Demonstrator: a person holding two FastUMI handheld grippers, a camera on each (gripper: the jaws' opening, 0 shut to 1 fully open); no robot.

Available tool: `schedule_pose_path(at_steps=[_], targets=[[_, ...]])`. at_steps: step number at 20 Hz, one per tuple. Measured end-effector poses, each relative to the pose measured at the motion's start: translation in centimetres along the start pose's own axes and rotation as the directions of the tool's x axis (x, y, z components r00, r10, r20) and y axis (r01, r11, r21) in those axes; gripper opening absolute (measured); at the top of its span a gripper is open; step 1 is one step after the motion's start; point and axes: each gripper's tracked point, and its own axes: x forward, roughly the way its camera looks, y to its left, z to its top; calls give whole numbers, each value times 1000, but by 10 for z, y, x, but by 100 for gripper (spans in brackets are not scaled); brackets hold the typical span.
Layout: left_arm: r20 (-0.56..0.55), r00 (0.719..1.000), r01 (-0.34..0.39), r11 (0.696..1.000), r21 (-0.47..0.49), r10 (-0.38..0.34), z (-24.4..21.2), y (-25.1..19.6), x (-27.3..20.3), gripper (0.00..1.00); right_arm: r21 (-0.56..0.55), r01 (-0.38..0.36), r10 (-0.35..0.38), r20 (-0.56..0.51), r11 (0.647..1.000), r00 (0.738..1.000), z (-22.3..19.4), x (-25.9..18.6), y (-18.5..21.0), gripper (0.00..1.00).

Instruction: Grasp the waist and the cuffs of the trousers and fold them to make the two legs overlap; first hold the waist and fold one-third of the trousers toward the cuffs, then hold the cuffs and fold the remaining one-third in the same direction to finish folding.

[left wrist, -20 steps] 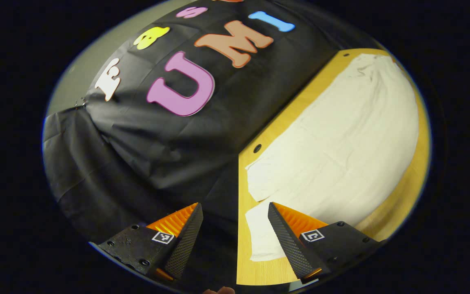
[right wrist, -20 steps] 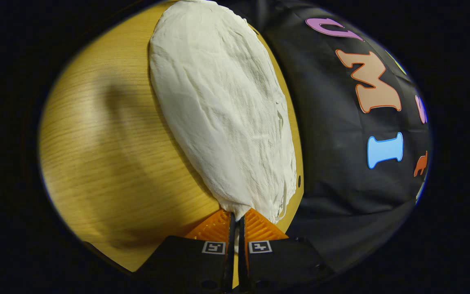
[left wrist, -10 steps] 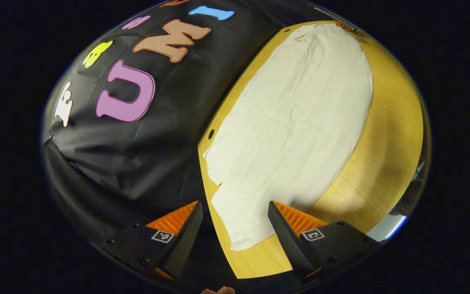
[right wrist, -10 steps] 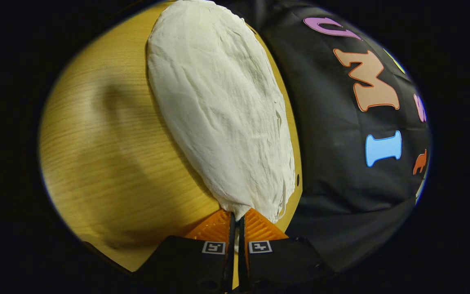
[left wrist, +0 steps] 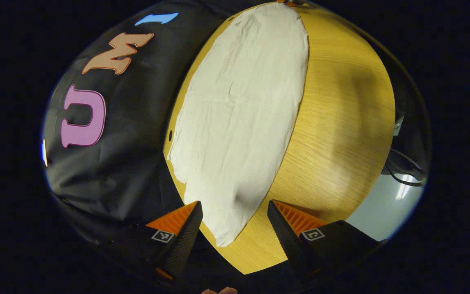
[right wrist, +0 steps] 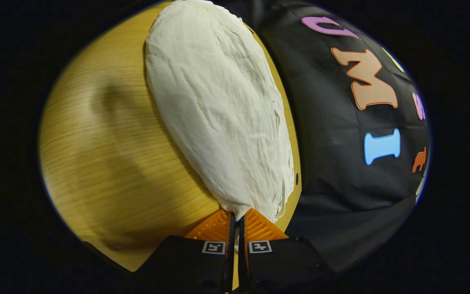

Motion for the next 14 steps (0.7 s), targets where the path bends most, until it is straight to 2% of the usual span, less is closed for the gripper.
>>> schedule_pose_path(at_steps=[1, 13, 14], targets=[[0, 1000, 4, 1000, 0, -4, -1, 2, -3, 96, 2, 2, -2, -1, 1000, 1000, 0, 0, 0, 7], [3, 1000, 24, 998, 55, -25, 12, 17, 31, 84, 22, 35, -35, -3, 999, 999, 0, 0, 0, 7], [-3, 999, 39, 998, 46, -39, 11, 15, 33, 80, 23, 35, -35, -3, 999, 999, 0, 0, 0, 7]])
